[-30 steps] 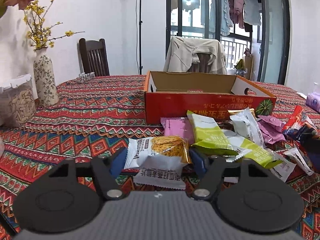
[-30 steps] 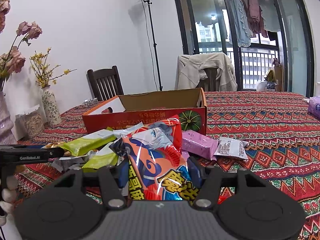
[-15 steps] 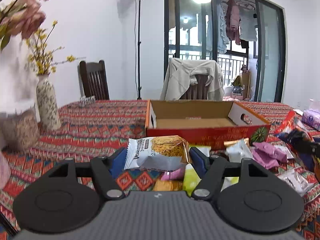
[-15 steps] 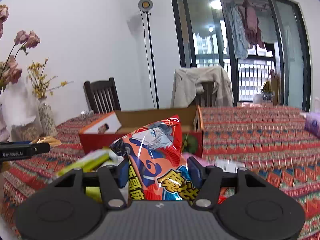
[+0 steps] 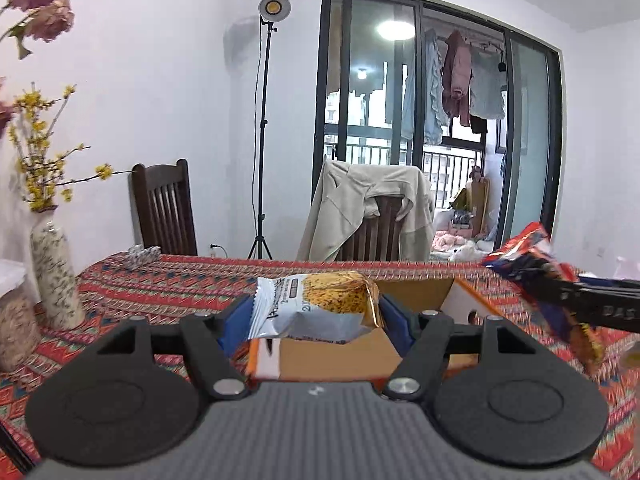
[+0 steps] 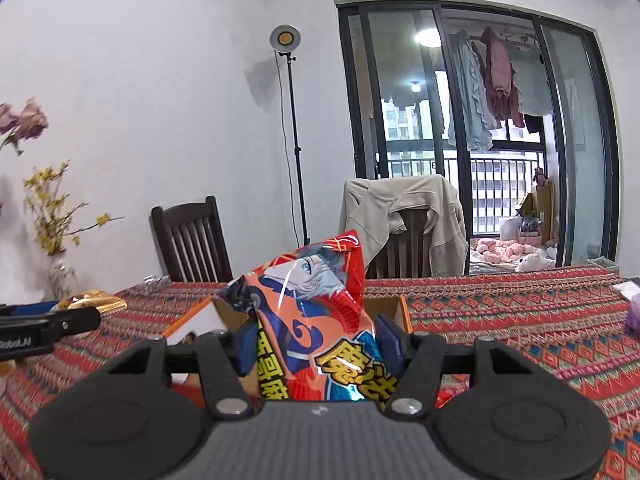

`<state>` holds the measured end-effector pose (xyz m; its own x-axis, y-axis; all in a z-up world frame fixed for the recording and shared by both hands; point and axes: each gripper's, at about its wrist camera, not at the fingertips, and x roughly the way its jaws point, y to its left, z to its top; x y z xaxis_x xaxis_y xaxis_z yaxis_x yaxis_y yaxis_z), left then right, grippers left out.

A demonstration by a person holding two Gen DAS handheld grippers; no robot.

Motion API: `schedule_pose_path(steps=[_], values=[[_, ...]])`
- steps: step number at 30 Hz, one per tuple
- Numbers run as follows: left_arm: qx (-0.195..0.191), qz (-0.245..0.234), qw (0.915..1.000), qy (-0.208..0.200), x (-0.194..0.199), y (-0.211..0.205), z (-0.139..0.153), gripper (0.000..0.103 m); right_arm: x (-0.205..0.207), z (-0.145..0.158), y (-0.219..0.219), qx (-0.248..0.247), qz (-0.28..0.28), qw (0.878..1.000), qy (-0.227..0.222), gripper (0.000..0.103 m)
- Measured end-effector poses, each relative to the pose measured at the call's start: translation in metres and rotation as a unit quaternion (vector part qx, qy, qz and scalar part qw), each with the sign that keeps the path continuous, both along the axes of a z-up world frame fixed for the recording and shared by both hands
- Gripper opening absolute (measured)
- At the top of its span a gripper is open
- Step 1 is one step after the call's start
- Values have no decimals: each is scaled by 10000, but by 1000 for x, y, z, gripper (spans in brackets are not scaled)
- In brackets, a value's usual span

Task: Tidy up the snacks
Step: 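Lift the orange-blue bag with the right gripper while the left gripper grasps a white biscuit packet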

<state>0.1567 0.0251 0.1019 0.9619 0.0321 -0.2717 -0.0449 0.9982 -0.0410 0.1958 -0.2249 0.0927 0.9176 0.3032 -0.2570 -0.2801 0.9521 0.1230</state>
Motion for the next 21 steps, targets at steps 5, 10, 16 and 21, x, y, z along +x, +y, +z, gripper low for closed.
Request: schedule_pose_path(steps=[5, 10, 16, 21], values=[[-134, 49, 9999, 86, 43, -7, 1, 70, 54, 5, 15, 89, -118, 9997, 188, 58], [-210, 129, 9988, 411, 93, -8, -12, 70, 105, -10, 33, 83, -263, 9984, 485, 58], [-276, 304, 9973, 605, 125, -1, -45, 70, 133, -45, 34, 223, -301, 9968, 712, 58], [-244, 251, 9953, 905, 134, 4, -62, 70, 141, -57, 29, 299, -213, 9951, 923, 58]])
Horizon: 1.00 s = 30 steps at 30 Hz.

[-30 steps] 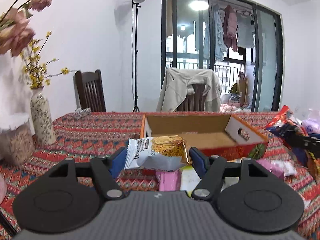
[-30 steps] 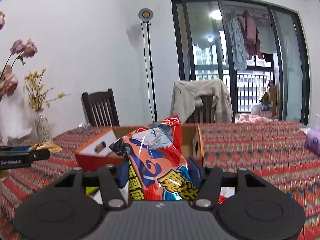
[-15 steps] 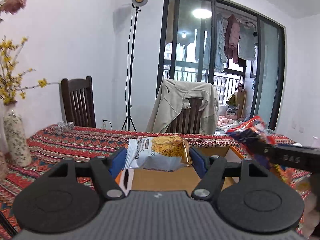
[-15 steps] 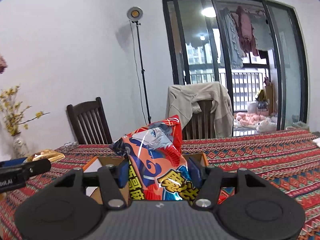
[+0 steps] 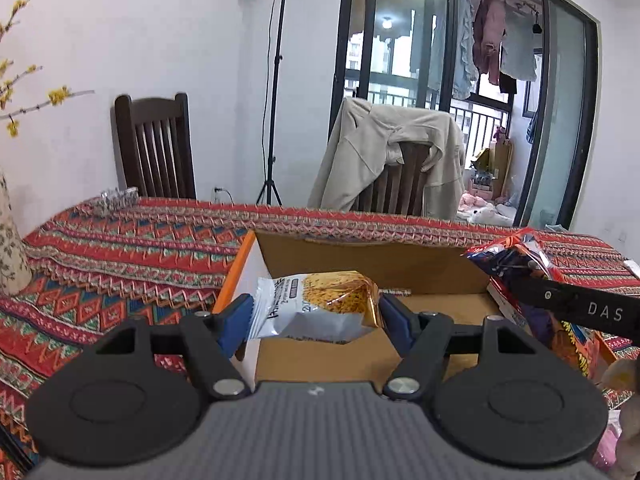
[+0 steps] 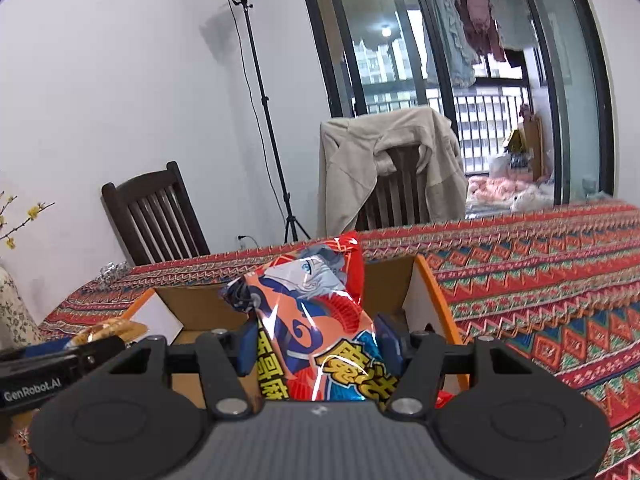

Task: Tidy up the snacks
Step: 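Lift the orange-blue bag with the right gripper while the left gripper grasps a white biscuit packet, then open both grippers over the box, dropping both packets inside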

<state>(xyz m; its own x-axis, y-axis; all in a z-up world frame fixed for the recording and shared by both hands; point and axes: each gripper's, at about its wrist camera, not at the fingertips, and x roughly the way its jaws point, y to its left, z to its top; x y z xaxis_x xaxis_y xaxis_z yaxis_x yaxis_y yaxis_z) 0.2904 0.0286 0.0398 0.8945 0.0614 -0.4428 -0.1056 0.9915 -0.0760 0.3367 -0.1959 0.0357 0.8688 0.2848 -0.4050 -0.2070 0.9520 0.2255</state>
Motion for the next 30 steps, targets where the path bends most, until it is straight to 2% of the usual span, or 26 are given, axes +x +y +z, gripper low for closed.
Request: schedule_pose_path(steps=[6, 9, 11, 12, 13, 15, 16, 24, 30], values=[[-39, -13, 9999, 95, -1, 2, -6, 72, 5, -10, 3, -131, -3, 9998, 137, 59], [-103, -43, 9999, 77, -3, 3, -7, 79, 4, -11, 3, -128, -23, 9998, 153, 63], [-135, -79, 9999, 42, -5, 3, -6, 90, 4, -11, 1, -69, -45, 9999, 132, 79], [-139, -58, 9999, 17, -6, 2, -6, 95, 3, -10, -1, -20, -50, 9999, 120, 84], [-131, -20, 9999, -12, -8, 2, -6, 103, 0, -10, -3, 25, -66, 9999, 93, 91], [-126, 2, 9999, -77, -11, 2, -5, 103, -3, -8, -6, 94, -73, 9999, 48, 96], [-162, -12, 9998, -87, -12, 3, -5, 103, -4, -8, -8, 122, -75, 9999, 32, 103], [-247, 24, 9995, -188, -21, 3, 2, 103, -11, -2, -13, 204, -69, 9998, 2, 103], [-326, 96, 9992, -233, -29, 4, 19, 103, -22, 10, -16, 214, -103, 9996, -137, 103]])
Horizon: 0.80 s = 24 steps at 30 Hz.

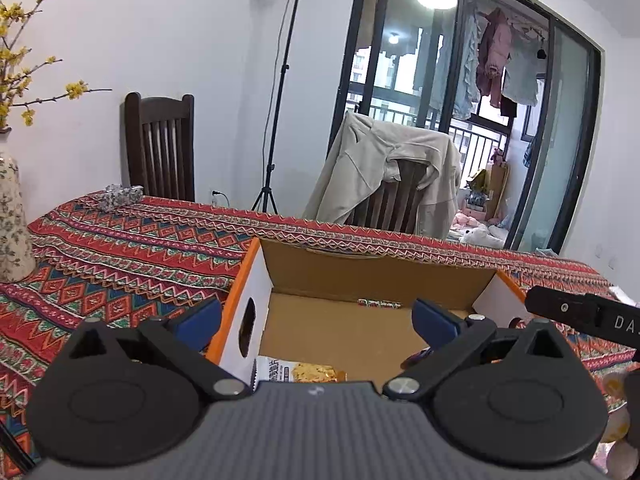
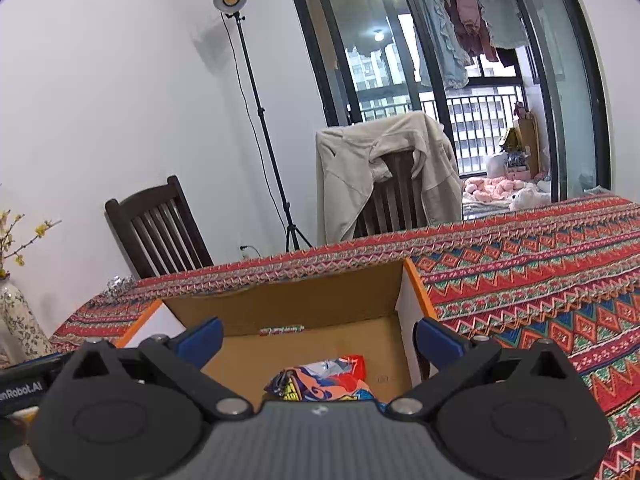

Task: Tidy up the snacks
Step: 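Open both grippers over the box, dropping both packets inside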

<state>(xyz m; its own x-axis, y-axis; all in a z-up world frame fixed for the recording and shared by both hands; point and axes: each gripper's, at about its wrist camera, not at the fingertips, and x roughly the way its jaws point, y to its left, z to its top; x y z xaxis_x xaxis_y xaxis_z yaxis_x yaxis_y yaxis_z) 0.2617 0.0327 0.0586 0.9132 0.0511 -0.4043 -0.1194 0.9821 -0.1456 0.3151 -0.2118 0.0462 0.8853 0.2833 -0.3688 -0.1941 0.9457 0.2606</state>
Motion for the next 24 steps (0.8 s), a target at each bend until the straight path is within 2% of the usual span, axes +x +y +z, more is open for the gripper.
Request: schedule_pose_path(steps=[8, 15, 24], values=[[26, 37, 9999, -145, -27, 1, 23, 103, -16, 18, -5, 165, 39, 9998, 44, 103], [75, 9, 9999, -134, -56, 2, 27, 103, -52, 26, -4, -57, 139, 9998, -142, 103], [120, -37, 9998, -162, -104, 0, 25, 103, -100, 19, -11, -268, 237, 9993, -141, 103]])
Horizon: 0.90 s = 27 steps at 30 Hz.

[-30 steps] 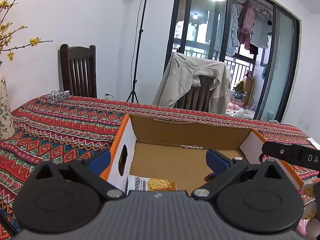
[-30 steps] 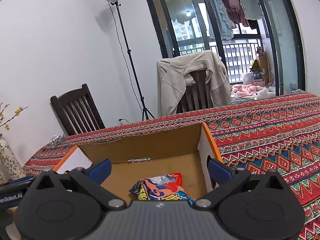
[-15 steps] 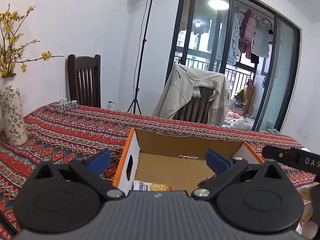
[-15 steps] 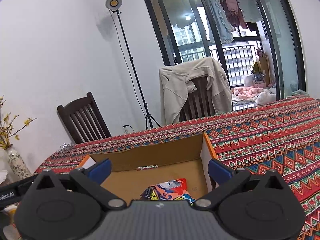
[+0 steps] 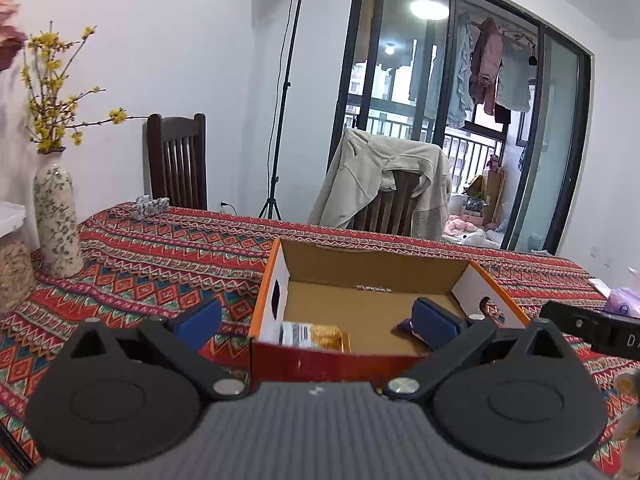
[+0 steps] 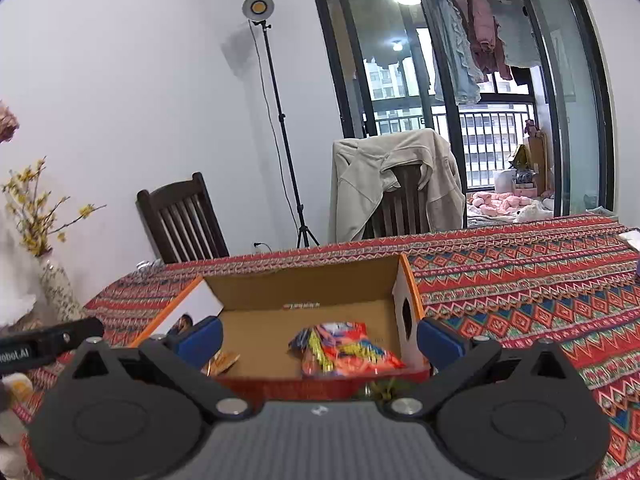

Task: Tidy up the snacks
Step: 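Open both grippers over the box, dropping both packets inside, then move the right gripper back to the pile and grasp a white packet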

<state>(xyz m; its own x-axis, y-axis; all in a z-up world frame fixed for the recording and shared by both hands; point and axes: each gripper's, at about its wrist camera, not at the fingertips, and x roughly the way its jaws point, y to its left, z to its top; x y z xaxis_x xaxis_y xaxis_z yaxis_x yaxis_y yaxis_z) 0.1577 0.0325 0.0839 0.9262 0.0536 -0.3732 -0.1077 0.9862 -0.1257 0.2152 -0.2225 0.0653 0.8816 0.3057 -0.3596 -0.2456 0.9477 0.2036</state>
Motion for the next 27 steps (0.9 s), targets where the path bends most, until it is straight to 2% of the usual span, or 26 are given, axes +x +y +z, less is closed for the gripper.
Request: schedule_pose_path(steps=[13, 27], values=[[-87, -25, 9997, 216, -61, 10, -32, 103, -60, -31, -13, -185, 114, 9992, 321, 103], [-200, -23, 9993, 318, -118, 22, -61, 103, -100, -72, -33, -509, 0, 9956, 791, 103]])
